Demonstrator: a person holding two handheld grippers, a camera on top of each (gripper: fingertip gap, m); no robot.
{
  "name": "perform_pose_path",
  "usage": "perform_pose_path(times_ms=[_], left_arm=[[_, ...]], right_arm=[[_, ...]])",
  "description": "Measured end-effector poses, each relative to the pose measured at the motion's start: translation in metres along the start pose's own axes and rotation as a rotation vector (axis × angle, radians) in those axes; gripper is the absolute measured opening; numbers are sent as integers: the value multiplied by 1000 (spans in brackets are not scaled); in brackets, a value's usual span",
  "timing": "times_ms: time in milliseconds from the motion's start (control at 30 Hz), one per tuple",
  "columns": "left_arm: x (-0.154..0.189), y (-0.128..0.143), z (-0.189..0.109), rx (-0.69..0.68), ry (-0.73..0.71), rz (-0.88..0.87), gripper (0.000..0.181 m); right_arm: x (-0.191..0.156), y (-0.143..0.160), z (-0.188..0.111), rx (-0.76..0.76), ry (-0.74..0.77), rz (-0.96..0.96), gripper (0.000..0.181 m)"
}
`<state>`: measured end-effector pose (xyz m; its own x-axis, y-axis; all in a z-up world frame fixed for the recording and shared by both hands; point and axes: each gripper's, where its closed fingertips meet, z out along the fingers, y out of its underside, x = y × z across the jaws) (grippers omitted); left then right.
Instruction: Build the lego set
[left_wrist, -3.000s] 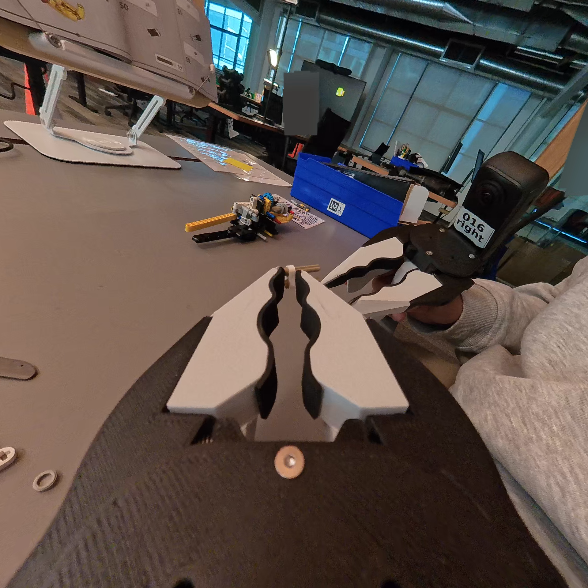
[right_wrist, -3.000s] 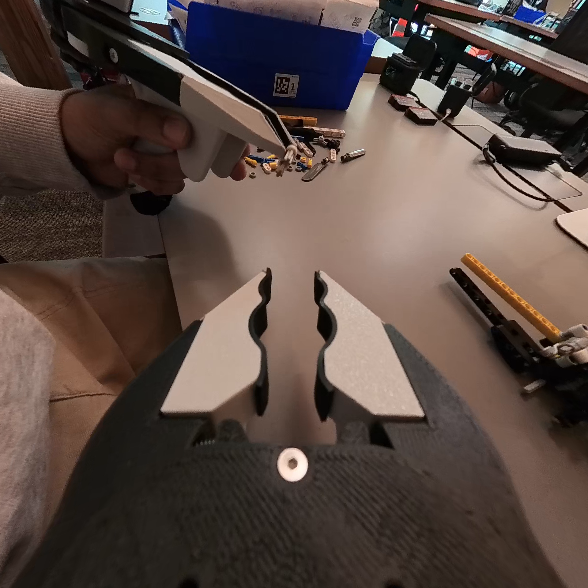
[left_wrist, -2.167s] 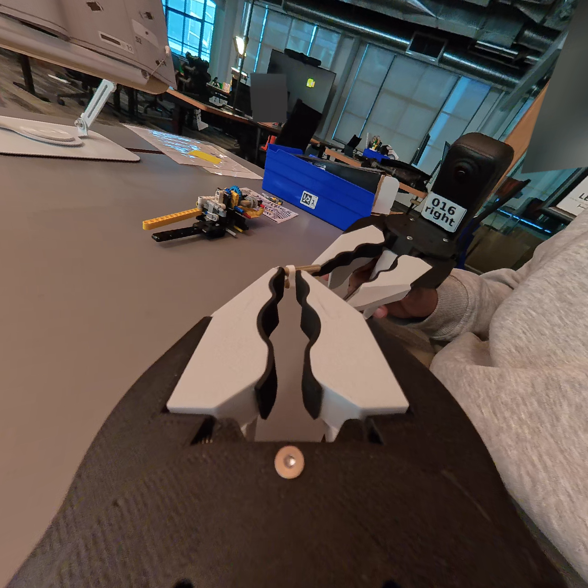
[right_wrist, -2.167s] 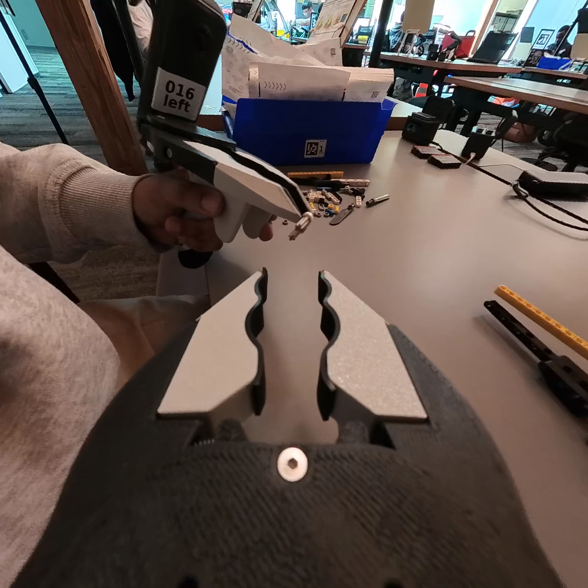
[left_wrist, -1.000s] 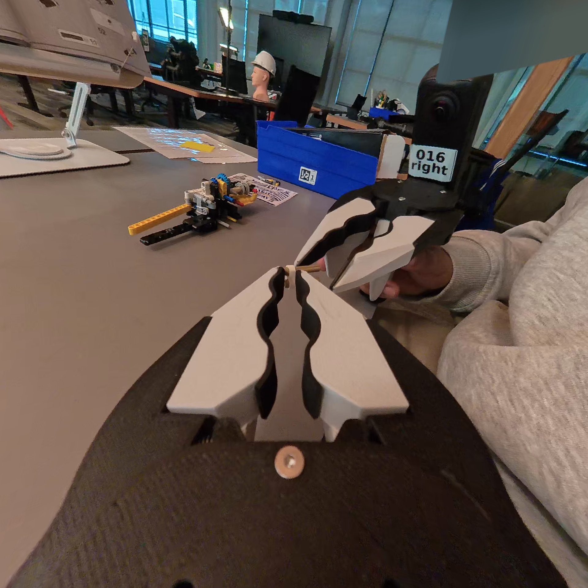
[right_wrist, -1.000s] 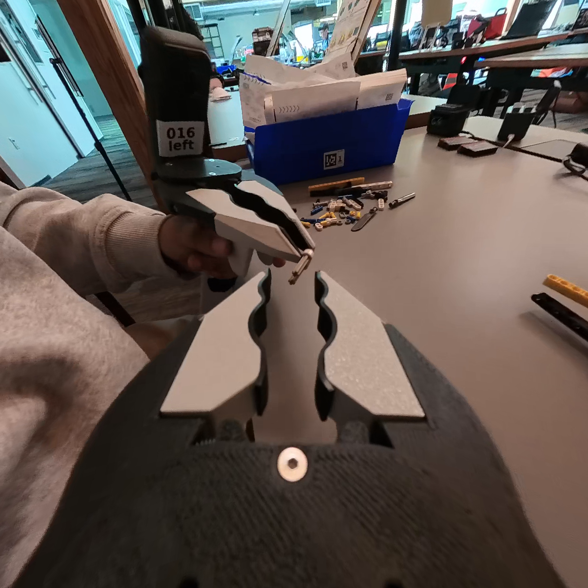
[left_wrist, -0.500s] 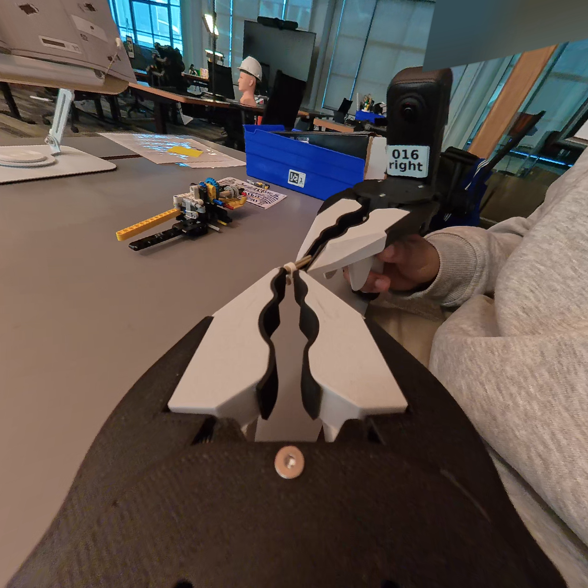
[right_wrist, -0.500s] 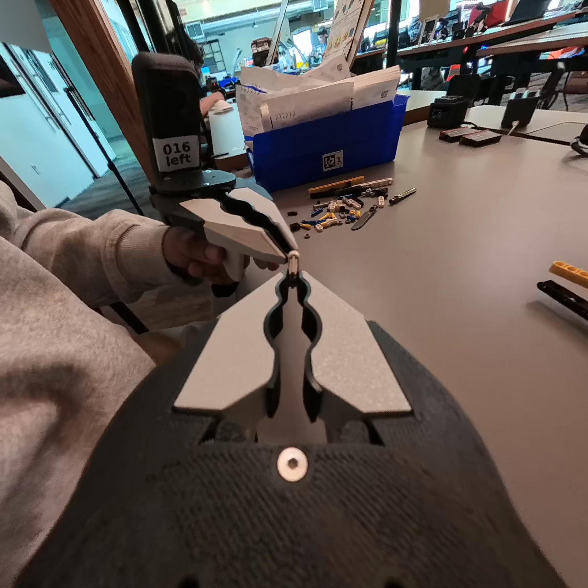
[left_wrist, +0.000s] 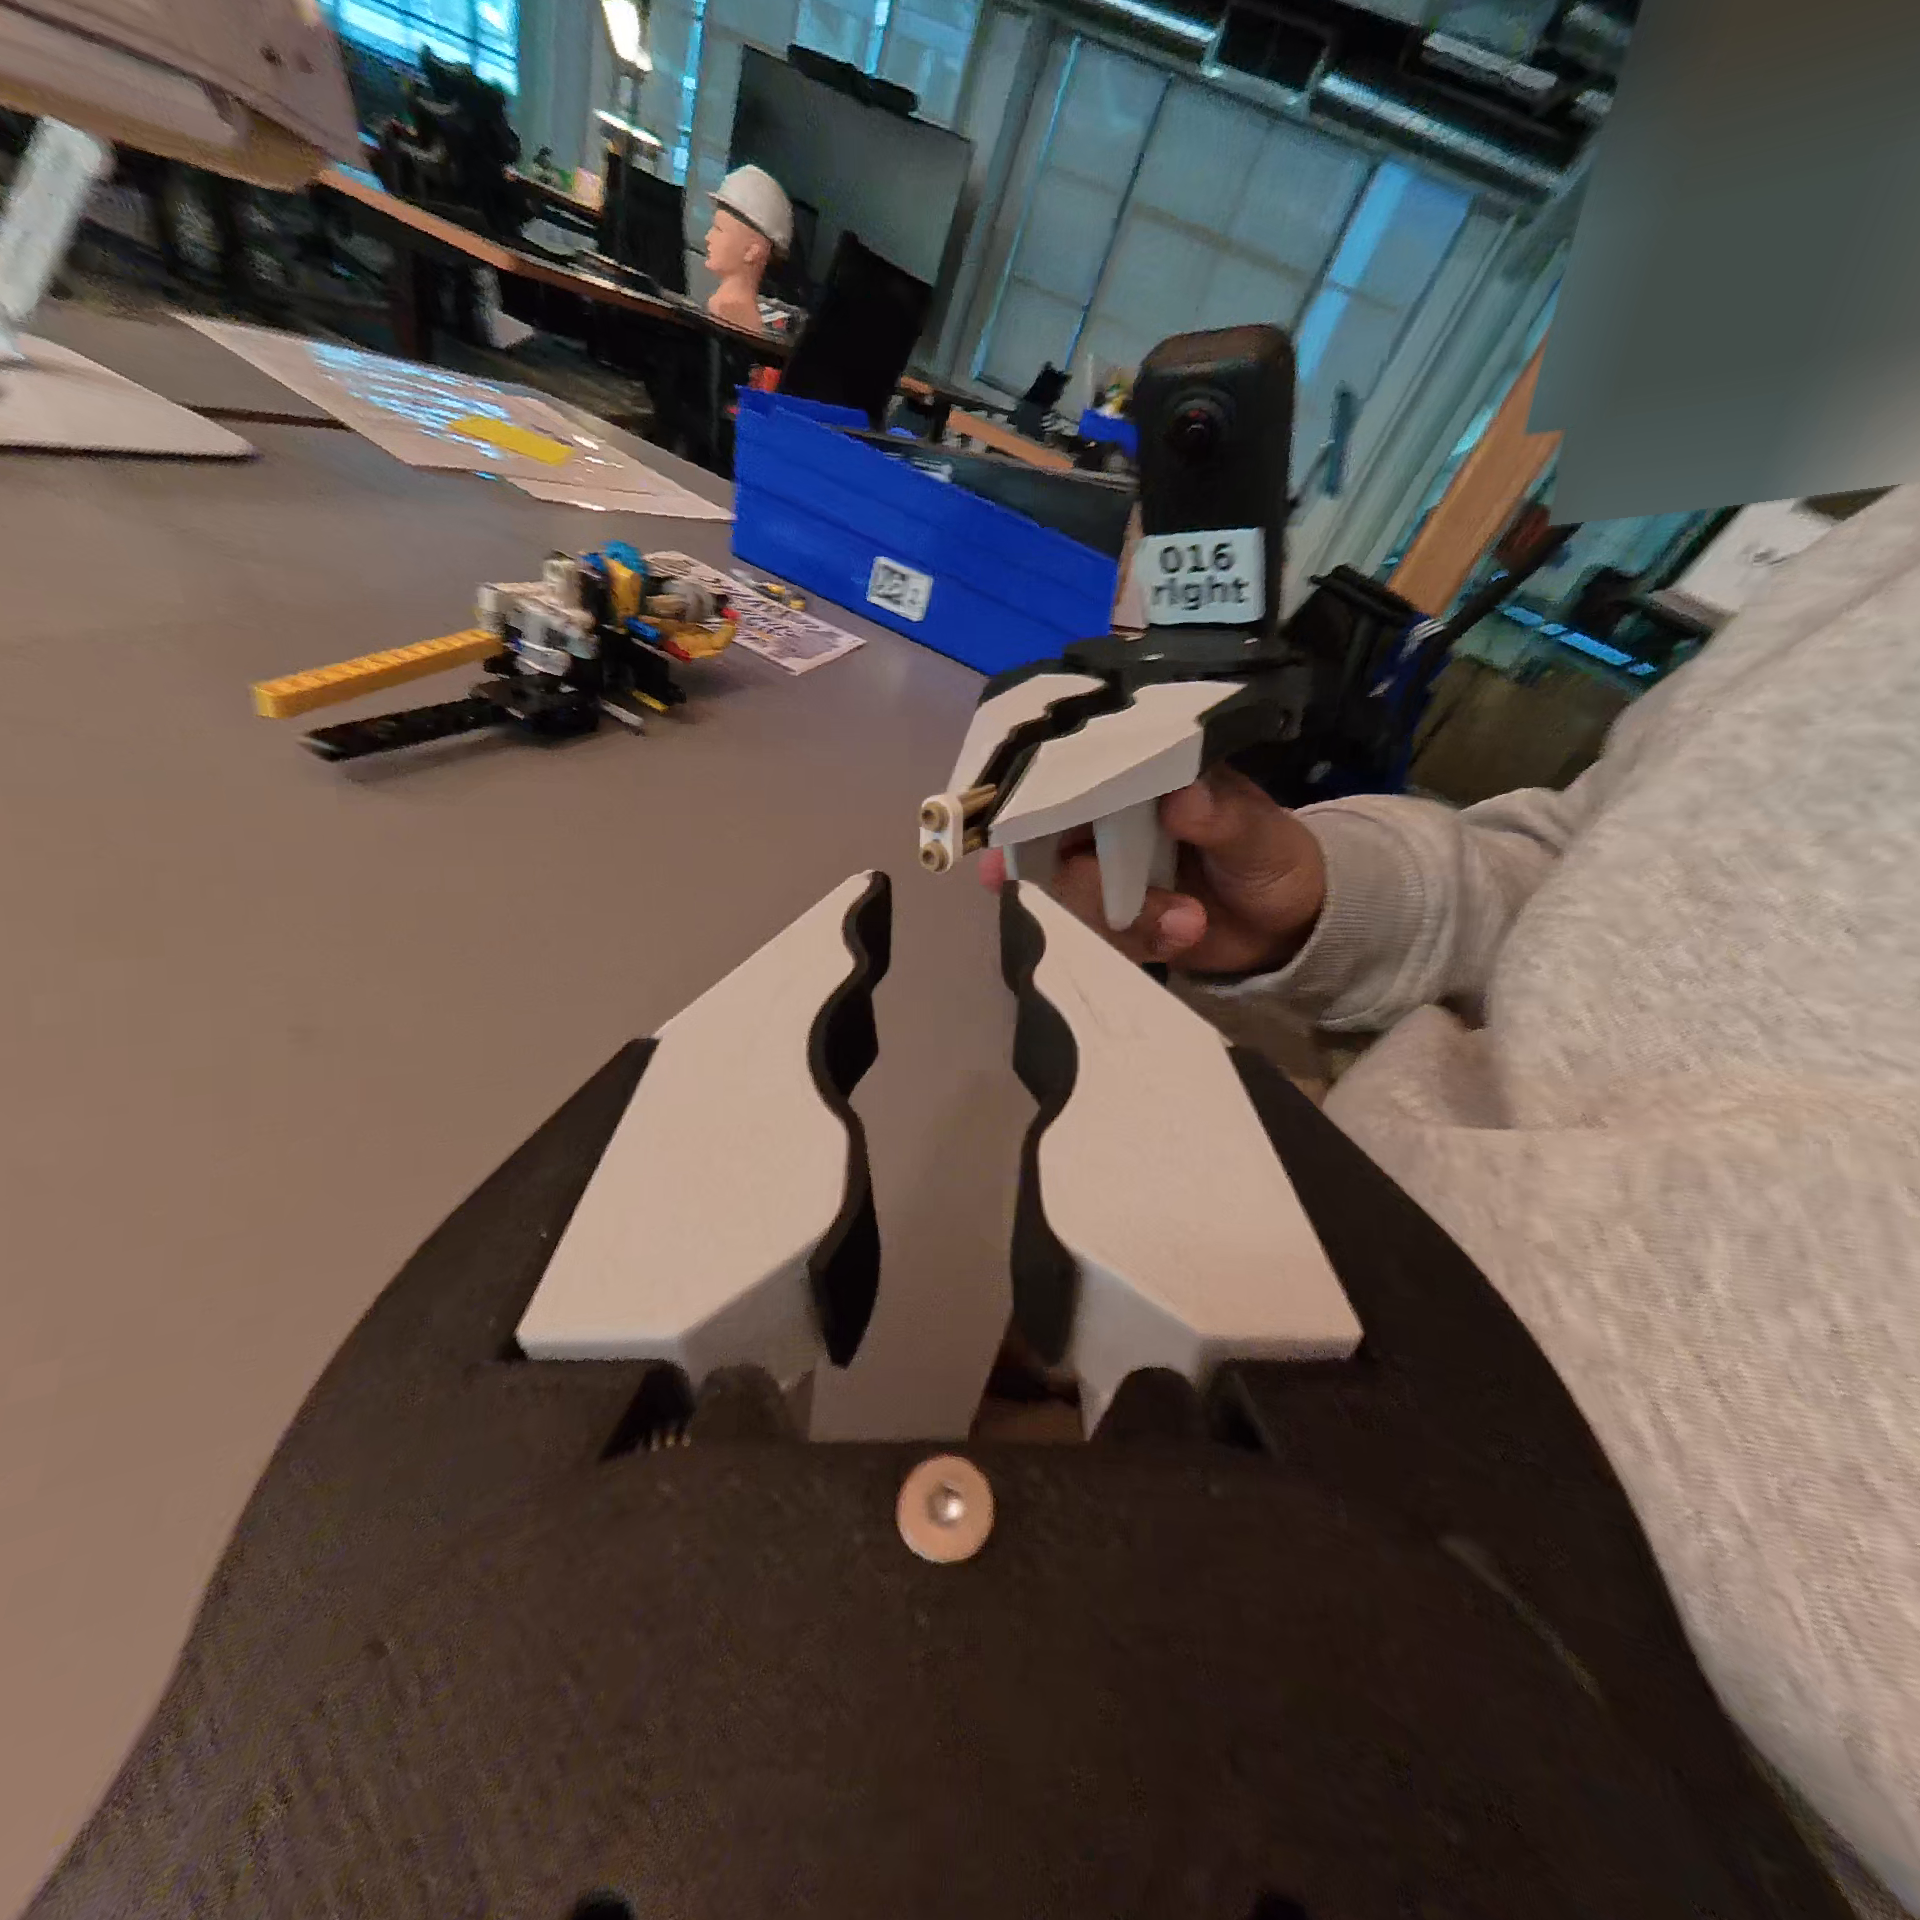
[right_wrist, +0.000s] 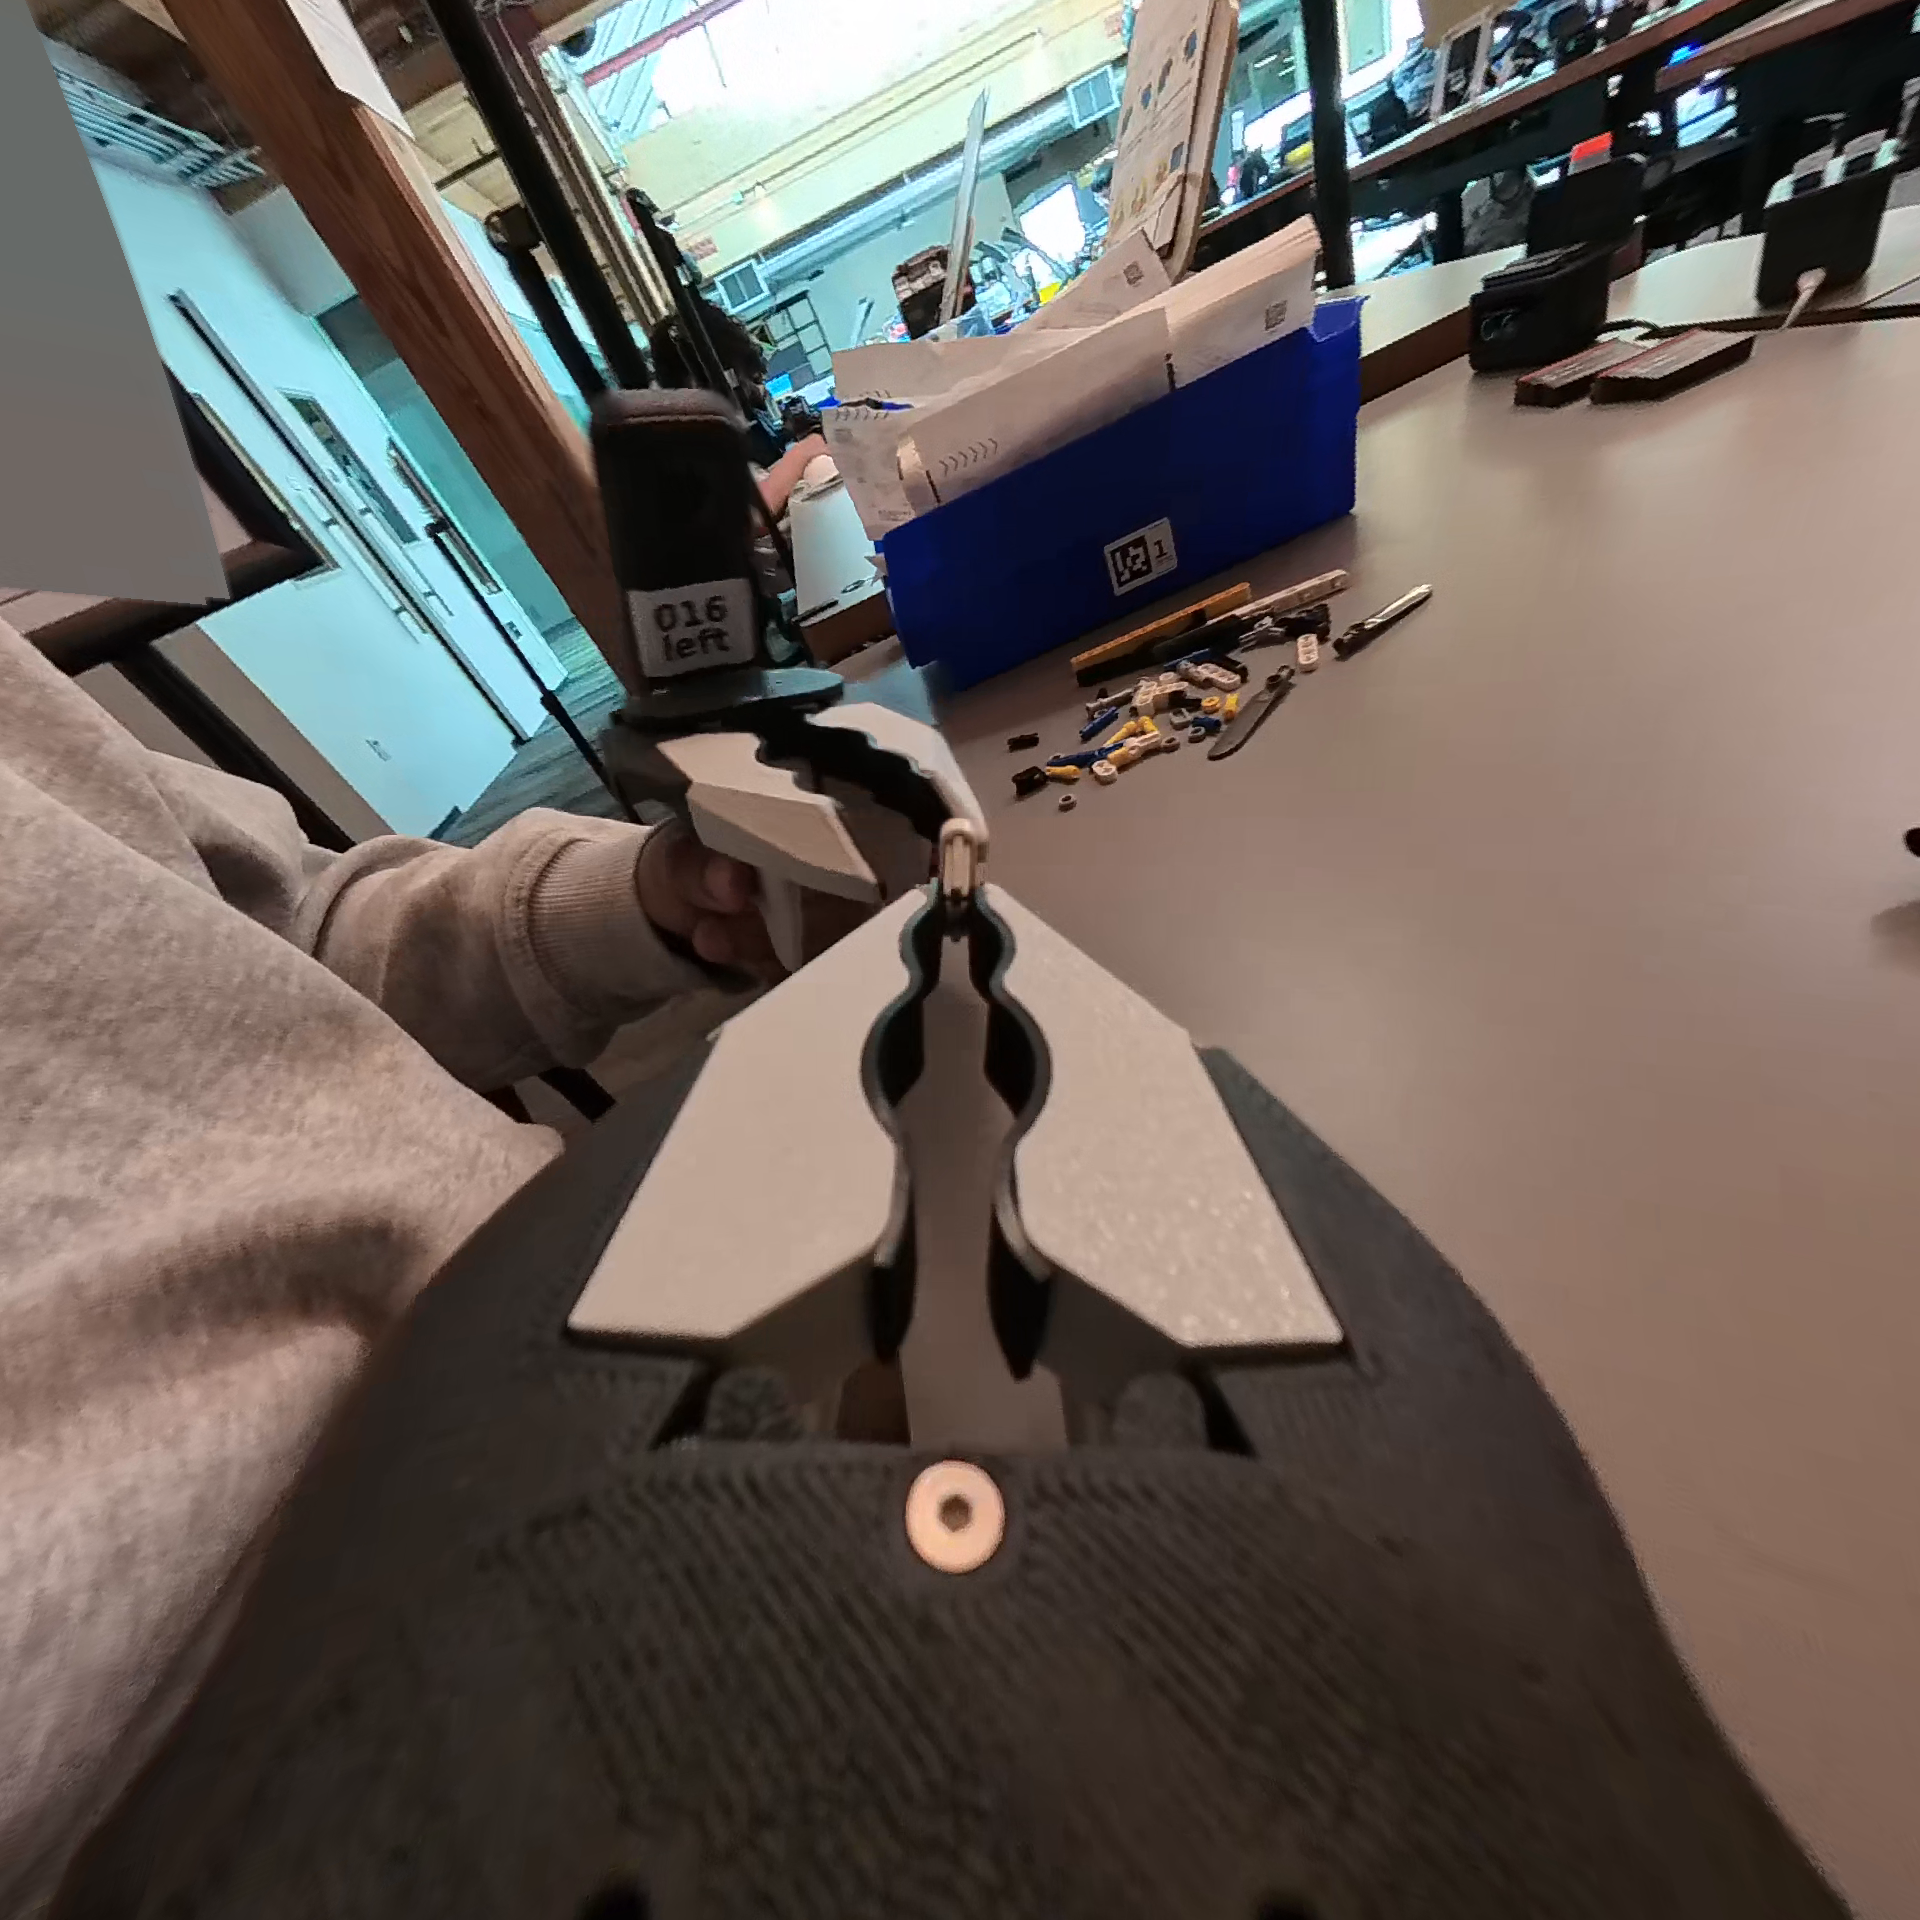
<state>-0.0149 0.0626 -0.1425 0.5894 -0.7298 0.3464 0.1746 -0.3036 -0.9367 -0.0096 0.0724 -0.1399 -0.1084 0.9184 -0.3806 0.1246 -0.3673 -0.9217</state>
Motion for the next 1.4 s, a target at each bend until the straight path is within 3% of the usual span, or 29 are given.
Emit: perform_pose_path(times_ms=[300,967,1100,1233,1333,1400], left_arm=[[17,-5,-2,25,197,-206,25],[19,-2,-1,3,213,-200,5],[15,-14,-8,55,193,-171,5],[-14,-49,-40,233,24,-99,5],[-58,-84,-95,429,-279,-6,4],[-84,-92,-133,466,-504,83,4]], right_arm=[[-22,4,3,-18,-138,14,3],[-25,5,4,-1,-155,49,3],[-20,-1,2,36,-124,56,14],[-14,-4,0,44,-75,29,17],[-2,-2,9,-1,45,-108,13],[2,-5,28,-50,85,-197,17]])
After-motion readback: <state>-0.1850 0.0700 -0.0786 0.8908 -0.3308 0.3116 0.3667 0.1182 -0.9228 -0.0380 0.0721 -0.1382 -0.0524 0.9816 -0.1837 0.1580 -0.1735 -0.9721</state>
